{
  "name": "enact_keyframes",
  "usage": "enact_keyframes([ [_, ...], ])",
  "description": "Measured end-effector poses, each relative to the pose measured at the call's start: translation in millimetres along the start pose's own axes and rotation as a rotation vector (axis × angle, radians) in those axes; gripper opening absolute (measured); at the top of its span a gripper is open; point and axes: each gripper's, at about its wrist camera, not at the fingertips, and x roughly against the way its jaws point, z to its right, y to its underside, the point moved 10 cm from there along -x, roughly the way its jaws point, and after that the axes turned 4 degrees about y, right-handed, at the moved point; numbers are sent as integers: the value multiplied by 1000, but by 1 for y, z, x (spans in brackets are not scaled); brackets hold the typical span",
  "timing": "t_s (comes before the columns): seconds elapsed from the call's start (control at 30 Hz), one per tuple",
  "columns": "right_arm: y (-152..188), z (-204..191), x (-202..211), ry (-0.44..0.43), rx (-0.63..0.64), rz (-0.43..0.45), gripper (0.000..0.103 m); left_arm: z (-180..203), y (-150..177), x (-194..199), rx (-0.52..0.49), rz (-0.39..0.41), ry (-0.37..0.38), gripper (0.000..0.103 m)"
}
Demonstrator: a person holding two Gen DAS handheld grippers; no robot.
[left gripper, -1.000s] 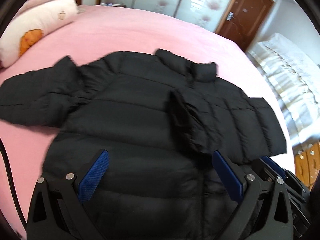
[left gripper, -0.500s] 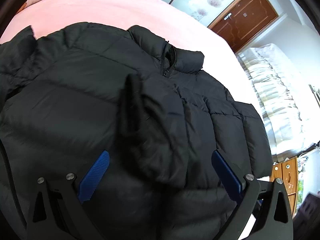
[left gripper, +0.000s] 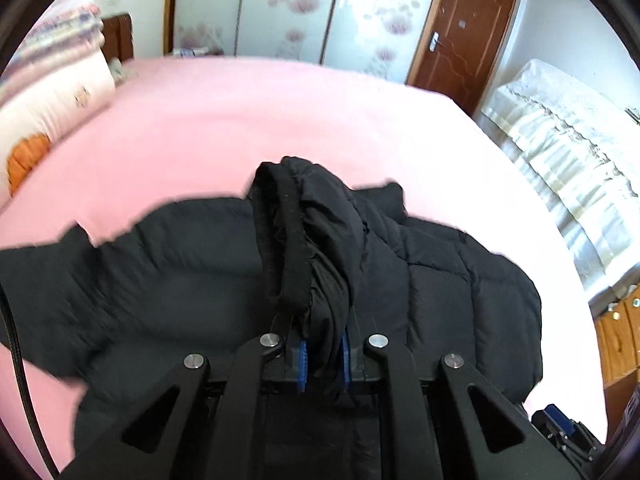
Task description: Fold large clothes
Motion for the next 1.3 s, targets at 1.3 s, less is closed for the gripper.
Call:
enact_keyframes([
  [1.3, -62, 1, -77, 122, 29, -78, 43, -123, 62, -9, 170, -68, -183, 39],
])
